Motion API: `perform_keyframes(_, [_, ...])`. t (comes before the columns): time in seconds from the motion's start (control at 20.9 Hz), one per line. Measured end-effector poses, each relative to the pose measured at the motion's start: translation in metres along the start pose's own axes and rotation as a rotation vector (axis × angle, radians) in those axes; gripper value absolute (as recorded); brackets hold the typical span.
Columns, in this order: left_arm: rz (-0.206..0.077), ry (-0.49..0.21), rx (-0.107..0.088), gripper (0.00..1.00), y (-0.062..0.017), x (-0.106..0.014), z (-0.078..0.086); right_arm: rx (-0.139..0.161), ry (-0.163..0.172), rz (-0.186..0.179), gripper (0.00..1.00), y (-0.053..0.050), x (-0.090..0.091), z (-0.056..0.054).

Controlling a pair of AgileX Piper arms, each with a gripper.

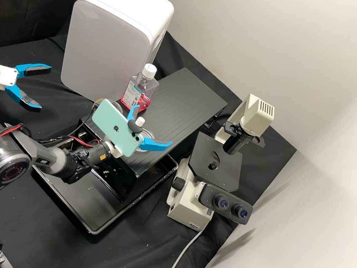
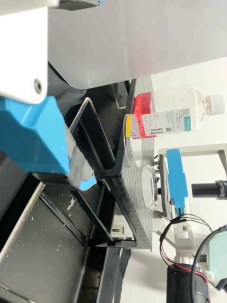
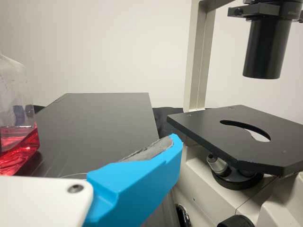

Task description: Place the lid on the petri dish

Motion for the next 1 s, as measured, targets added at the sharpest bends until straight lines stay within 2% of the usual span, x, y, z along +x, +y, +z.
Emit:
perform_keyframes(0.43, [-0.001, -0.002, -0.01, 1.0, -0.0001, 0.0, 0.0, 0.0, 0.0, 0.0, 1.0, 0.0, 0.0, 0.0])
perform_keyframes(0.57, [-0.001, -0.002, -0.01, 1.0, -0.0001, 0.0, 0.0, 0.0, 0.002, -0.01, 1.0, -0.003, -0.007, 0.0])
perform_keyframes(0.72, [-0.003, -0.001, -0.011, 1.0, -0.0006, 0.0, 0.0, 0.004, 0.039, -0.015, 1.0, -0.005, -0.015, -0.01])
perform_keyframes(0.77, [-0.008, -0.003, -0.013, 1.0, -0.0019, 0.001, 0.0, -0.003, 0.065, -0.002, 1.0, -0.005, -0.017, -0.017])
perform_keyframes(0.86, [-0.019, -0.009, -0.017, 1.0, -0.0043, 0.002, 0.001, -0.028, 0.122, 0.002, 1.0, -0.009, -0.019, -0.03])
perform_keyframes(1.0, [-0.02, -0.009, -0.018, 1.0, -0.0046, 0.002, 0.001, -0.049, 0.174, -0.028, 1.0, -0.02, -0.023, -0.044])
